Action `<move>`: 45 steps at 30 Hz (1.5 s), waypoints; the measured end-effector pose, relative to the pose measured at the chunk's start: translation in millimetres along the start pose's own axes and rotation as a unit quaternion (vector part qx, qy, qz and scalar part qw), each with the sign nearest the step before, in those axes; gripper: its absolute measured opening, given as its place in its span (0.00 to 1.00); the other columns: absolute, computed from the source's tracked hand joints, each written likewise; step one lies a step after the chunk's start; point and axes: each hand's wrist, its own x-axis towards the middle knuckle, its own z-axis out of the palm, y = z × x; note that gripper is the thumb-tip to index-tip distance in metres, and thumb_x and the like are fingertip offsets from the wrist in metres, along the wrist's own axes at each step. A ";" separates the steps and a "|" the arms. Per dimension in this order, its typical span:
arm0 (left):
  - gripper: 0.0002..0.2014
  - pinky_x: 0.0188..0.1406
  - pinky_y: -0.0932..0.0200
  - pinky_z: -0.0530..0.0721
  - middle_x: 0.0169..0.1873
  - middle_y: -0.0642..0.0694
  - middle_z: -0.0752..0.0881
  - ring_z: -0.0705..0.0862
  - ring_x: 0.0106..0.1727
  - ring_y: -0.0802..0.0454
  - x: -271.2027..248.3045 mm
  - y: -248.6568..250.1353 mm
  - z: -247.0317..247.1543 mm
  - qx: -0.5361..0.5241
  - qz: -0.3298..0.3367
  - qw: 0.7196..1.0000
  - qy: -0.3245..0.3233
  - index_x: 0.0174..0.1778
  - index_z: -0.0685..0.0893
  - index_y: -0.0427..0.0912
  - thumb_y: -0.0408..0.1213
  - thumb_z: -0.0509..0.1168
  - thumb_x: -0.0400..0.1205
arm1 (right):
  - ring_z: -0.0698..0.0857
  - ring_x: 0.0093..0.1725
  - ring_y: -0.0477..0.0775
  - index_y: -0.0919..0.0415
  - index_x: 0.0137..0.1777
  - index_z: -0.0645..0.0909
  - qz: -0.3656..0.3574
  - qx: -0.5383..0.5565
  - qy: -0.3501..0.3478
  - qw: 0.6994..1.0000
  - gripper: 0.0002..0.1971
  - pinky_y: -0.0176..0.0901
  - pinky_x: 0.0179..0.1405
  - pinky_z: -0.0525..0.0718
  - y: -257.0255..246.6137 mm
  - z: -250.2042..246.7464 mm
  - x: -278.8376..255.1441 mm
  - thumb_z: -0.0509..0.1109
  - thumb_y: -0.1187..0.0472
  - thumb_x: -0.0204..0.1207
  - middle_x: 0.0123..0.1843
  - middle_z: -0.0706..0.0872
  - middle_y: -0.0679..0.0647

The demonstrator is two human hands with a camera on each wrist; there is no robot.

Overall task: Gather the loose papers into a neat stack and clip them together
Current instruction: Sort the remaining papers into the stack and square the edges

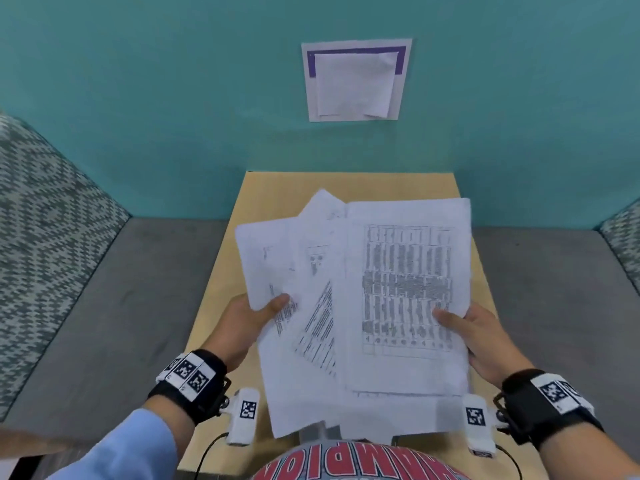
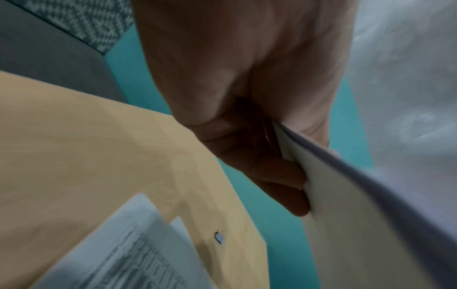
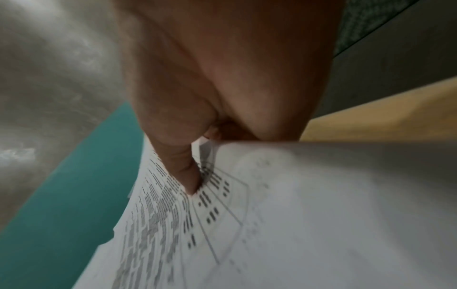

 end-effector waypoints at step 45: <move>0.27 0.70 0.37 0.89 0.61 0.44 0.96 0.94 0.65 0.43 -1.7 -8.0 38.8 -0.043 0.048 0.998 0.019 0.67 0.90 0.40 0.31 0.85 0.71 | 0.93 0.64 0.58 0.63 0.67 0.87 -0.148 -0.076 -0.031 0.985 0.20 0.47 0.63 0.91 1.1 41.4 -18.2 0.81 0.67 0.75 0.62 0.95 0.54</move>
